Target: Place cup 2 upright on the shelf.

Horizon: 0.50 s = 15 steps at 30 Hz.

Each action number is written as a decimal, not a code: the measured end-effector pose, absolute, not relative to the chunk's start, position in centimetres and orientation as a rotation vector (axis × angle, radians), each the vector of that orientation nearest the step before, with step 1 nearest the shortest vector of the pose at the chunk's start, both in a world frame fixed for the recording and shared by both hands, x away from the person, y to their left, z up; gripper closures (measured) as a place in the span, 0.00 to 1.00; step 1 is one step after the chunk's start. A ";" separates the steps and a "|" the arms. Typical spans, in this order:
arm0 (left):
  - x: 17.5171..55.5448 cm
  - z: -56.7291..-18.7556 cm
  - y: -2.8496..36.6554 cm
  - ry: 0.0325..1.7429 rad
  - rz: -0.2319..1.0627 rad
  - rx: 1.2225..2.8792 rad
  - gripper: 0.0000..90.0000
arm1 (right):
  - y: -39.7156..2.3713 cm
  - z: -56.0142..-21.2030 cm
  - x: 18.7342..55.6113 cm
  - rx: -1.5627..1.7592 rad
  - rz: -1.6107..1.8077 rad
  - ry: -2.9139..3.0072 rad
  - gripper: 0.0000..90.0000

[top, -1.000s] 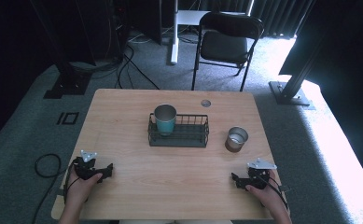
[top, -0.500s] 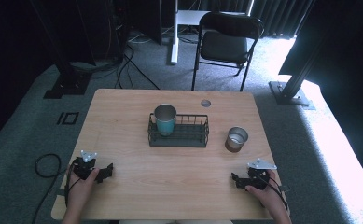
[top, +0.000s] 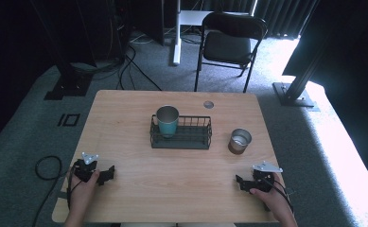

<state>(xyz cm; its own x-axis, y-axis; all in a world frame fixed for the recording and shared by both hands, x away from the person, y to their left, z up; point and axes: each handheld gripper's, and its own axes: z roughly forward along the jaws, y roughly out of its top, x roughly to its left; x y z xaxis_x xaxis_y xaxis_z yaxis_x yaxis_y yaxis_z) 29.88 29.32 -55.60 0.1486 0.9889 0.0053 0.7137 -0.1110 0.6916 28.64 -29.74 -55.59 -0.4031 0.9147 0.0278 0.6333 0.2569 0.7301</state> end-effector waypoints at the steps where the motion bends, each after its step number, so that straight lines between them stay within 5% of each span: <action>1: 29.9 -55.6 29.3 1.621 0.657 1.887 0.03 | -29.8 -55.5 28.7 1.410 0.956 2.120 0.14; 15: 29.9 -55.6 29.3 1.621 0.656 1.887 0.03 | -30.2 -53.4 30.1 1.407 1.042 2.006 0.14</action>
